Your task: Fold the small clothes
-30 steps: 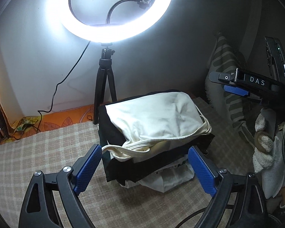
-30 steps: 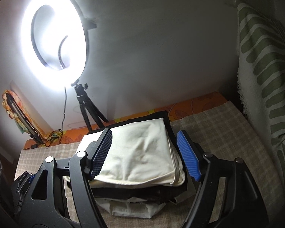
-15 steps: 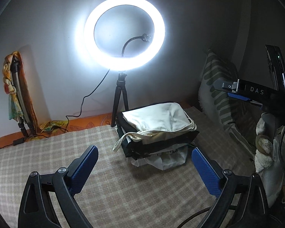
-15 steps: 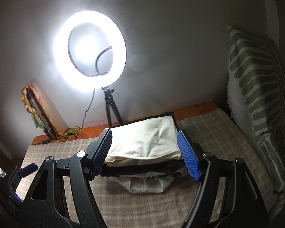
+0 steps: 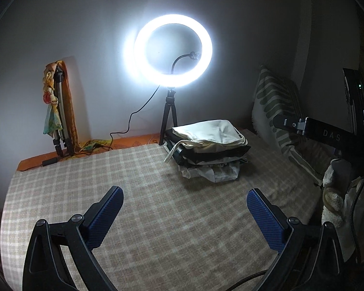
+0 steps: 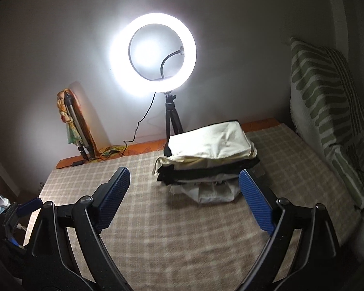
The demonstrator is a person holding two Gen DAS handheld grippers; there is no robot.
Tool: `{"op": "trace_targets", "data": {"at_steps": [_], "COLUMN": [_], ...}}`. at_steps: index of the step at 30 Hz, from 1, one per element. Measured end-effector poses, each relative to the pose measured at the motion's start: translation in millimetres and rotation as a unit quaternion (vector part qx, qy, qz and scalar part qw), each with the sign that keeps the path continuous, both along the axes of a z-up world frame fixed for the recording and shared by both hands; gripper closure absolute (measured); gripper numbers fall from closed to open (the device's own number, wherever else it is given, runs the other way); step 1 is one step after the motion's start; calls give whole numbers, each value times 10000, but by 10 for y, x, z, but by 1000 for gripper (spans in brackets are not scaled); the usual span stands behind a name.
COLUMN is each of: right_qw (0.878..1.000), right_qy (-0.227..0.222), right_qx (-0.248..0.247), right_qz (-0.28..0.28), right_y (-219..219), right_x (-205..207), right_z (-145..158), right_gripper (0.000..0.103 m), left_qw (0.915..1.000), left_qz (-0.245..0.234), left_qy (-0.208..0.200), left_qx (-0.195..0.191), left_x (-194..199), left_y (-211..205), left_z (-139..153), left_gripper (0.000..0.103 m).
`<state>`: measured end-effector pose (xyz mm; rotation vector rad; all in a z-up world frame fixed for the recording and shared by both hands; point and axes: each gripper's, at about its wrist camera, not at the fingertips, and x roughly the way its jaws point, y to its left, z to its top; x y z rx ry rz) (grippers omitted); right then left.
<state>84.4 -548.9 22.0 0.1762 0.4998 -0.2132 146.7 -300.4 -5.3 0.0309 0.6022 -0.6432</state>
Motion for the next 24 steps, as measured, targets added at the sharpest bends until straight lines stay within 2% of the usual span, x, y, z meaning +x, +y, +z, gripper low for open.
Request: {"op": "trace_targets", "data": {"at_steps": [6, 10, 13, 17, 24], "right_qw": [9996, 9993, 9989, 9980, 9977], "right_qy": [-32, -94, -104, -92, -185], "right_qx": [-247, -206, -247, -331, -272], "right_qz": [-165, -294, -397, -522, -590], "right_y": [315, 410, 457, 487, 509], "right_x": [-225, -355, -415, -457, -476], "right_z": [-168, -295, -393, -501, -619], "right_gripper": [6, 6, 5, 0, 0], "left_qw": [9999, 9998, 9994, 9991, 9989], "left_qz": [102, 149, 198, 223, 259], "left_qy": [-117, -130, -285, -328, -269], "left_qx": [36, 11, 91, 145, 274], "left_x": [-245, -363, -436, -464, -443], "left_y": [238, 357, 406, 444, 460], "left_z": [-94, -143, -167, -202, -276], "left_gripper": [1, 1, 1, 1, 1]}}
